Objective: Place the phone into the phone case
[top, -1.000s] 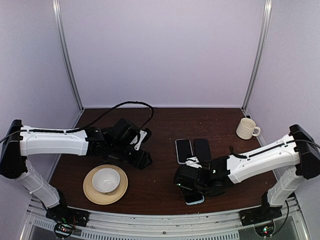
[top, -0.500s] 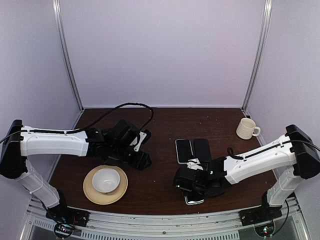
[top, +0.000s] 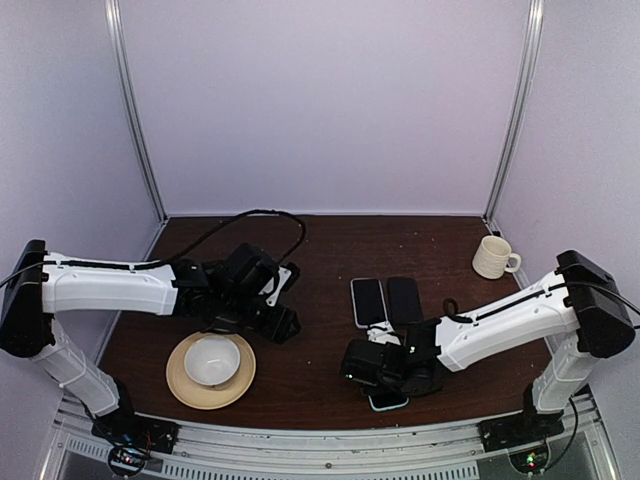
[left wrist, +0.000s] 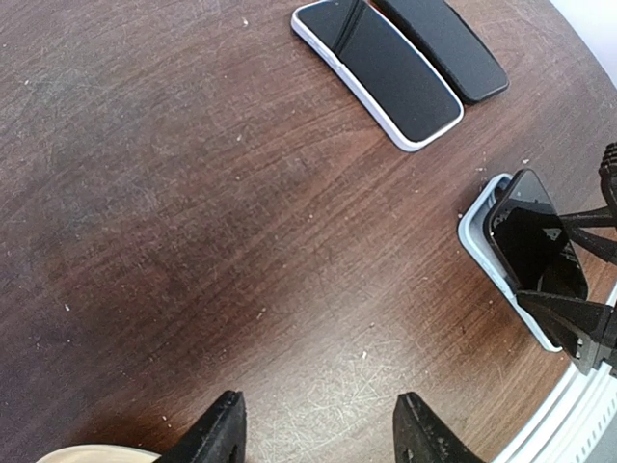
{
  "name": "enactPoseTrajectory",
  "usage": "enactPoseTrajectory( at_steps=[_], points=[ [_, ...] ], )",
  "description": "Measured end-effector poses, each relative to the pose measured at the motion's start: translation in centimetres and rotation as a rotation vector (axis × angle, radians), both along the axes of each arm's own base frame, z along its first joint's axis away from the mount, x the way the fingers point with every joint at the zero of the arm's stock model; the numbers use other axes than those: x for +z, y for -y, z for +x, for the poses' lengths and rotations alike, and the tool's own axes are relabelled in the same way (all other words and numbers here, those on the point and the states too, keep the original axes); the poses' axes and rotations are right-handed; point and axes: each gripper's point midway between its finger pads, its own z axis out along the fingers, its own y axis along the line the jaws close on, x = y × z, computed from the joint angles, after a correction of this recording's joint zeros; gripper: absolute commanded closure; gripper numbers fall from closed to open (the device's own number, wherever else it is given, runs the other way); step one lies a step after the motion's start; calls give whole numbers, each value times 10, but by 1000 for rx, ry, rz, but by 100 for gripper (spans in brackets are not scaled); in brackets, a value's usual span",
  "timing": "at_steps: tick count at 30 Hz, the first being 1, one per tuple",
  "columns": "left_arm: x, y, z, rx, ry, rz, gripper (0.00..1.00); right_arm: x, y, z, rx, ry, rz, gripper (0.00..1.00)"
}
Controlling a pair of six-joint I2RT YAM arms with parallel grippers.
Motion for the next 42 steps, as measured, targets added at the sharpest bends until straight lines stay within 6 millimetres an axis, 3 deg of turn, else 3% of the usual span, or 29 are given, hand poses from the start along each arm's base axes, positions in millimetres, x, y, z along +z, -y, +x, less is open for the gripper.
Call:
enactPoseTrajectory(
  at_steps=[1, 2, 10, 16, 20, 22, 24, 26, 29, 36, 42],
  points=[
    [0, 0, 0, 0, 0, 1, 44, 0, 0, 0, 1, -1, 2, 4],
    [-1, 0, 0, 1, 1, 2, 44, 0, 0, -1, 2, -4, 3, 1],
    [0, -3, 2, 8, 16, 13, 42, -1, -10, -18, 78, -145, 10, 1],
    [12, -4, 4, -1, 59, 17, 34, 27, -22, -22, 148, -203, 2, 0],
    [24, 10, -2, -50, 89, 20, 33, 45, -11, -28, 178, -251, 13, 2],
    [25, 20, -6, -76, 90, 17, 33, 45, 0, -30, 173, -272, 23, 11],
    [20, 27, -10, -97, 80, 24, 33, 39, 14, -34, 160, -299, 24, 37],
    [11, 32, -14, -113, 64, 39, 33, 31, 23, -37, 146, -317, 27, 56],
    [0, 35, -19, -130, 40, 58, 33, 14, 33, -42, 117, -343, 41, 71],
    [-2, 42, -20, -148, 25, 60, 32, -8, 32, -50, 107, -382, 89, 82],
    [0, 50, -19, -164, 22, 52, 33, -10, 29, -51, 128, -374, 42, 79]
  ],
)
